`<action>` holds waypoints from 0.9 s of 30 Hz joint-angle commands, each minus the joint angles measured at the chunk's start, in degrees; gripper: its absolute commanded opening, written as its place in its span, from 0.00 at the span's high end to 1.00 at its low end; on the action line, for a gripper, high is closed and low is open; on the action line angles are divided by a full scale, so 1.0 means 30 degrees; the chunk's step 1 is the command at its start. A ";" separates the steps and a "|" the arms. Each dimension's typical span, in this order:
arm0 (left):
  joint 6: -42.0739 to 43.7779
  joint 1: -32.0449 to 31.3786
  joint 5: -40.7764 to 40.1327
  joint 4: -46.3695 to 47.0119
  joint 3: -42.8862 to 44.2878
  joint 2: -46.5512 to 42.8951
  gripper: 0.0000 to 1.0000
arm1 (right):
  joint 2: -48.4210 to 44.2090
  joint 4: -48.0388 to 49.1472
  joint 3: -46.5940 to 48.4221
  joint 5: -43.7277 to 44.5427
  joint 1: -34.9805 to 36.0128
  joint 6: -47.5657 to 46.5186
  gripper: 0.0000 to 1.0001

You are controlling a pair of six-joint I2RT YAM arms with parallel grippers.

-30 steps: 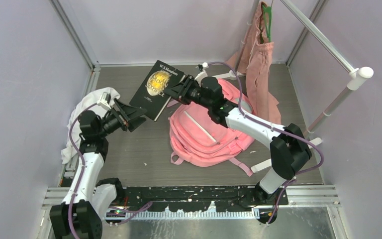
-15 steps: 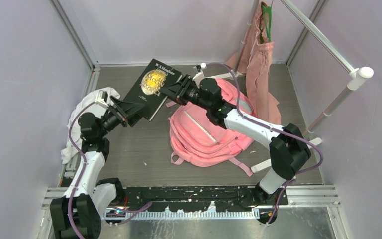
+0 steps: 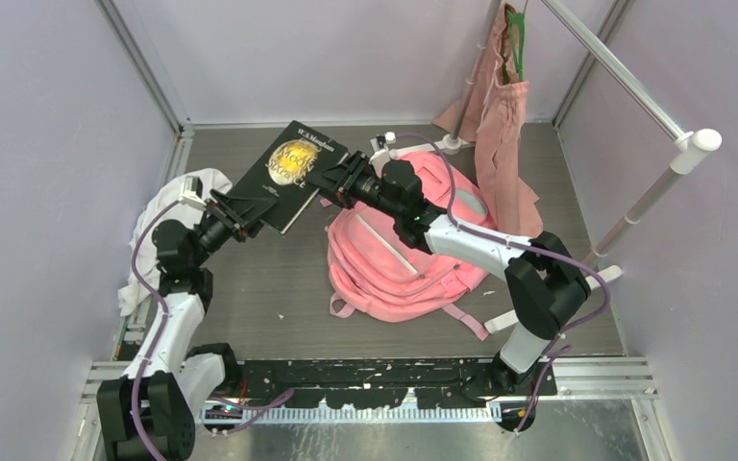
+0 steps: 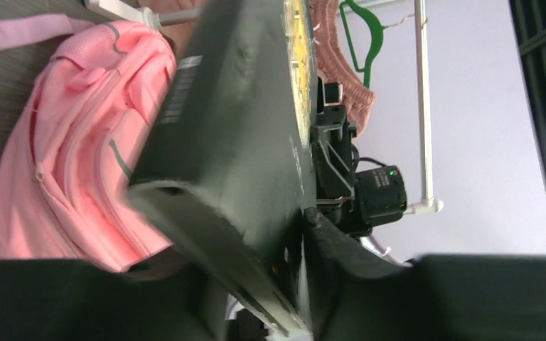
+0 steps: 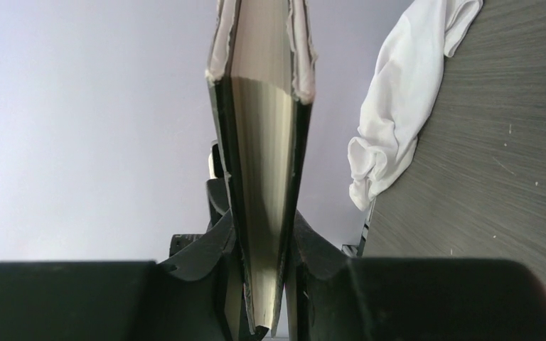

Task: Pack the student bag
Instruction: Pick up the book from the center of the board.

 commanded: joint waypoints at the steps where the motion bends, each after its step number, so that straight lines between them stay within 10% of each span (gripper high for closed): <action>1: -0.0040 -0.0072 -0.0391 0.1660 0.0278 -0.0105 0.69 | -0.0778 0.3300 0.0555 -0.0037 0.0138 -0.0165 0.99; 7: -0.0139 -0.0070 -0.0652 0.1545 0.0608 -0.0115 1.00 | -0.0961 0.2582 0.0526 -0.0894 0.0136 -0.0995 0.95; 12: 0.0288 -0.0054 -0.0361 0.0594 0.1332 -0.0323 1.00 | -0.1150 -0.0364 0.1096 -0.2594 -0.0142 -0.2787 0.04; 21: 0.3044 0.0047 0.0698 -0.5651 0.3457 -0.3073 1.00 | -0.5804 -1.2018 0.0819 -0.0201 -0.0327 -1.1185 0.00; 27: 0.6535 -0.0072 0.0737 -1.3996 0.4364 -0.6420 1.00 | -1.2403 -1.2525 -0.4825 0.5214 -0.0346 -1.4392 0.00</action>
